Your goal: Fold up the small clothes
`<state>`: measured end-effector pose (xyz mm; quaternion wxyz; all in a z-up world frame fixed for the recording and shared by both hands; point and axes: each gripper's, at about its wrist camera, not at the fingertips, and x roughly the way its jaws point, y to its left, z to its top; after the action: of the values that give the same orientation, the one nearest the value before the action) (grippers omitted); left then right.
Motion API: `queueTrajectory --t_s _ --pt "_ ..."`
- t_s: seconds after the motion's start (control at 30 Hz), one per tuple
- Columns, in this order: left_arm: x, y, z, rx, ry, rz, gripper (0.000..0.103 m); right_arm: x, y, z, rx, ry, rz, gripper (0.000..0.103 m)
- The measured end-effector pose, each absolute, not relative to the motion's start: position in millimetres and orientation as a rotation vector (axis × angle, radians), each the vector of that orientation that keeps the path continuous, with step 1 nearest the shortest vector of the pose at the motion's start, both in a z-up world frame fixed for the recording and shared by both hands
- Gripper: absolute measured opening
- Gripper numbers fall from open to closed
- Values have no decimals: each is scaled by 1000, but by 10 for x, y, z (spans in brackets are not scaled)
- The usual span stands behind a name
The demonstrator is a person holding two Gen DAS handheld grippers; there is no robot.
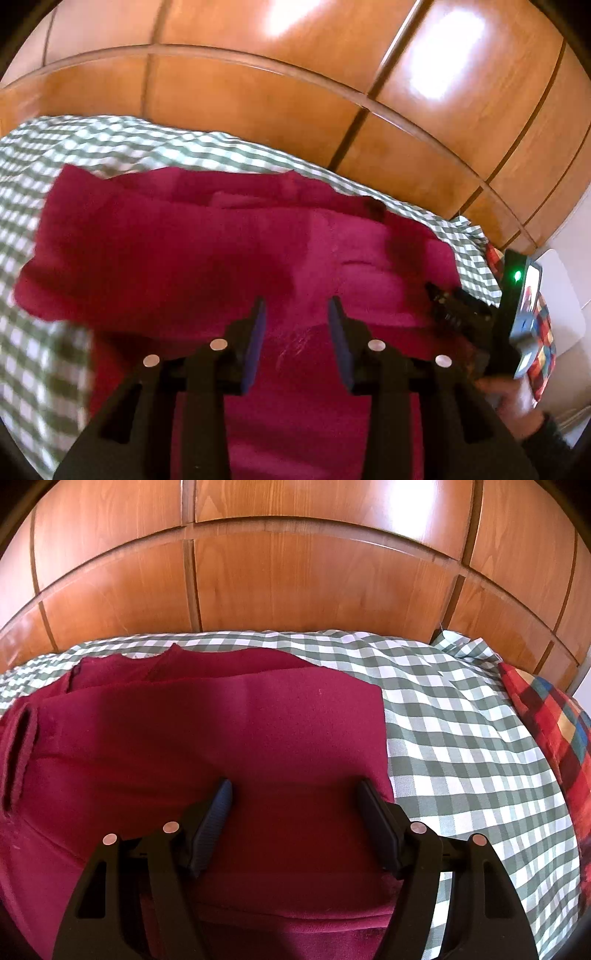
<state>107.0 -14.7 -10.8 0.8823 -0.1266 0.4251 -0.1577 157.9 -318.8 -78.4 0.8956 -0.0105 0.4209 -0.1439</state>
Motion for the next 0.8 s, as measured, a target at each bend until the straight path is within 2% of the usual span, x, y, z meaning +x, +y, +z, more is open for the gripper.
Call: queueTrajectory --t_s 0.2,0.43,0.47,0.5,0.53,0.57,0.6,0.8 --pt "840 163 -309 -241 874 -215 32 1534 -2768 -426 205 861 43 69" --pt "857 359 -505 -264 888 -143 31 1863 -1960 -610 342 997 323 69" --pt "867 361 -531 -265 892 -142 31 1922 -1875 -667 317 1016 298 59" --pt "889 362 -585 -267 904 -141 32 1979 -1806 -721 291 1041 278 36" --pt "903 363 -630 -271 913 -139 32 2019 -1724 -753 247 1059 252 28" --pt "903 369 -648 -276 913 -139 32 2019 -1673 -732 212 1050 245 14" --pt "901 376 -660 -281 910 -140 32 2004 -1614 -653 175 1034 258 7" --pt "933 399 -710 -305 909 -154 32 1716 -1796 98 138 822 257 7"
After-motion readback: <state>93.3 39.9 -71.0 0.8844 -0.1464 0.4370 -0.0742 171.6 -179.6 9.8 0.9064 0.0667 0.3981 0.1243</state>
